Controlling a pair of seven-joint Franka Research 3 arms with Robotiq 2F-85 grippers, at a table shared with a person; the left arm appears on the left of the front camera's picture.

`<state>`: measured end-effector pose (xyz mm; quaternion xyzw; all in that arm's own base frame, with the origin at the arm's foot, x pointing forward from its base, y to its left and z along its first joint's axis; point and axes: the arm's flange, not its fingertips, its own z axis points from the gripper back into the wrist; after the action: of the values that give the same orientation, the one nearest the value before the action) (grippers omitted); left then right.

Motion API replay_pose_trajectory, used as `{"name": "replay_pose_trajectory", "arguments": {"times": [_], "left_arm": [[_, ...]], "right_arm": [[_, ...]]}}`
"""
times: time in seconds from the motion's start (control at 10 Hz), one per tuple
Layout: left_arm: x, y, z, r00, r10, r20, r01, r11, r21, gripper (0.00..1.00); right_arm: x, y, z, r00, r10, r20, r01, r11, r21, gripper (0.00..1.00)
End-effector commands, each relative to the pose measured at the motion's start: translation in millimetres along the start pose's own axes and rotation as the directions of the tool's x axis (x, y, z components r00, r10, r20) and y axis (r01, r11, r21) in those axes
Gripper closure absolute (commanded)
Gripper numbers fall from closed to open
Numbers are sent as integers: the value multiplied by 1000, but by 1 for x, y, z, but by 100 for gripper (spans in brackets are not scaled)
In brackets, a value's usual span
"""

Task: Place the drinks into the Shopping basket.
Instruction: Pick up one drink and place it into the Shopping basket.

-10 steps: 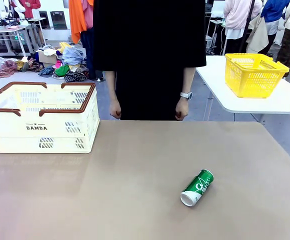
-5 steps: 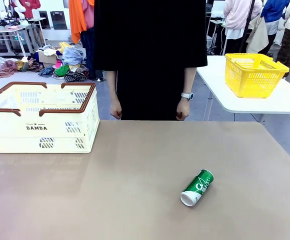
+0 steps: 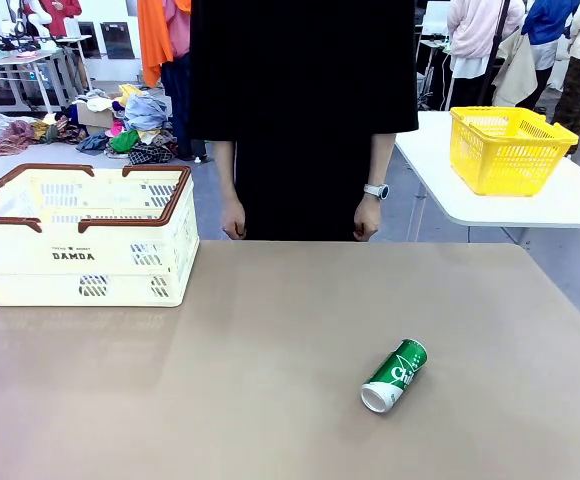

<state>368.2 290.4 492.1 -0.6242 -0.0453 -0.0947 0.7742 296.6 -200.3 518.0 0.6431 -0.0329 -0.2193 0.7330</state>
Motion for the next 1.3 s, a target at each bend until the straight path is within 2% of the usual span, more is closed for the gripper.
{"name": "replay_pose_trajectory", "arguments": {"times": [0.0,0.5,0.6,0.7,0.9,1.0,1.2], "left_arm": [[-3,-2,4,1000,2,-7,-2,1000,3,0],[0,0,0,1000,0,0,0,1000,0,0],[12,-18,-15,1000,4,-10,-3,999,50,0],[30,-34,-43,996,-16,-83,20,999,50,0],[63,-67,-132,967,15,-253,34,982,188,0],[70,-81,-187,942,2,-335,87,964,252,0],[63,-98,-301,881,-17,-473,163,949,270,0]], "right_arm": [[-1,5,1,1000,-5,-4,5,1000,16,0],[-1,5,1,1000,-5,-4,5,1000,16,0],[-1,5,1,1000,-5,-4,5,1000,16,0],[-1,5,1,1000,-5,-4,5,1000,16,0],[-1,5,1,1000,-5,-4,5,1000,16,0],[-1,5,1,1000,-5,-4,5,1000,16,0],[-1,5,1,1000,-5,-4,5,1000,16,0]]}}
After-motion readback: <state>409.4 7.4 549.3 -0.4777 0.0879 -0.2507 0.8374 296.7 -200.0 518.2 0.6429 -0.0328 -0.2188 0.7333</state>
